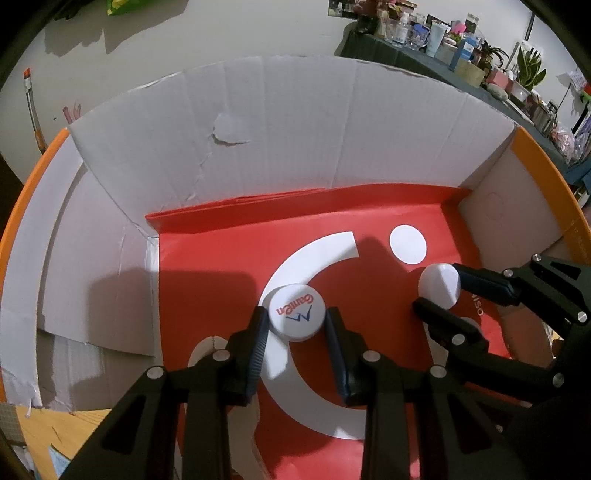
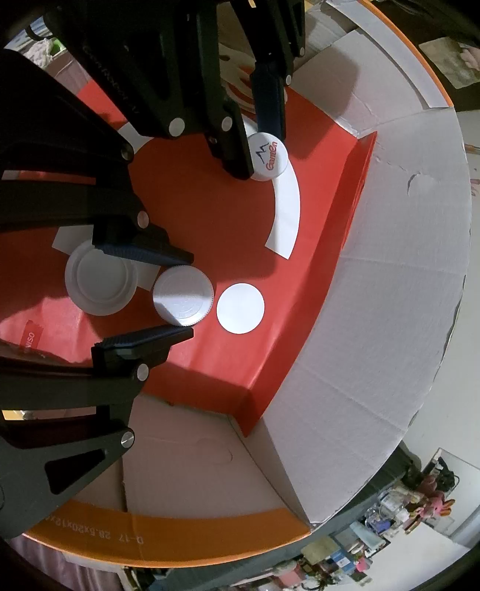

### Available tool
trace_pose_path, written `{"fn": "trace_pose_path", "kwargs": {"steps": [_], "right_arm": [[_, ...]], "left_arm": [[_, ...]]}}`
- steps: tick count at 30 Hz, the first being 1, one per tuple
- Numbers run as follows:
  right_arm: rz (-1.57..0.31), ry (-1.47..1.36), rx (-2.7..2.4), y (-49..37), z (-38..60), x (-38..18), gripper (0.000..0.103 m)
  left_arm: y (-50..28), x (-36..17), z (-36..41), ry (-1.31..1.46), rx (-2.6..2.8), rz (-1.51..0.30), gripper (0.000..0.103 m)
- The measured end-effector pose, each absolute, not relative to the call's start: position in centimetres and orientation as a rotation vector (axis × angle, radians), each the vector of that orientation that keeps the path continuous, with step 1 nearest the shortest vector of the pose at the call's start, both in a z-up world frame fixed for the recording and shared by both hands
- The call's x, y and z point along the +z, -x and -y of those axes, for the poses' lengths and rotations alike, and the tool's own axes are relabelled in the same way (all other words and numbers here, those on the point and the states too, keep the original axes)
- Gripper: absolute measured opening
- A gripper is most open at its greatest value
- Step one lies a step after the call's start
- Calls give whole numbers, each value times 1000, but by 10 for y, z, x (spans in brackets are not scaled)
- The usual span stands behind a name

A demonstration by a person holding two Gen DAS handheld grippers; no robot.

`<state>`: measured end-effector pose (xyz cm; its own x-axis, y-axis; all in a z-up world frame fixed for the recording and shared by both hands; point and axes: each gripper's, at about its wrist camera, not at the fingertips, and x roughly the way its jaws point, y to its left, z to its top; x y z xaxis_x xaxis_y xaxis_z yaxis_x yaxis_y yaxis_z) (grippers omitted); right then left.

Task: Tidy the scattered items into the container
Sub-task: 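Lower the GanEn cap and the white lid into the box with both grippers, then open the right gripper to drop the white lid while the left gripper releases the GanEn cap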

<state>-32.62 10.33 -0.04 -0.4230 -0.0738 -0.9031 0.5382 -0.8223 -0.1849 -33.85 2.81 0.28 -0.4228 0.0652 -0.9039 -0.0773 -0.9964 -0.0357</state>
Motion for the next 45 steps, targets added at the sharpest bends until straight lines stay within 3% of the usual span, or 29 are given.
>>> {"fn": "trace_pose_path", "kwargs": {"steps": [10,20,23,31,45], "right_arm": [[-651,-1418,-2283,324,-103,-1,31],[-666,-1417,-2298,319,-104,1,41],[-658,-1415,-2292,321,-105,1,52],[-656,-1413,-2293,334,-108,0,53],[-637,-1377,-2304,339,-111,8,61]], "left_arm": [[346,-2,-25,1639,2576,-4,34],[342,-1,-18,1640,2580,4,39],[341,-1,-20,1639,2582,5,39],[348,1,-19,1633,2593,2,46],[332,24,-23,1566,2636,-29,46]]}}
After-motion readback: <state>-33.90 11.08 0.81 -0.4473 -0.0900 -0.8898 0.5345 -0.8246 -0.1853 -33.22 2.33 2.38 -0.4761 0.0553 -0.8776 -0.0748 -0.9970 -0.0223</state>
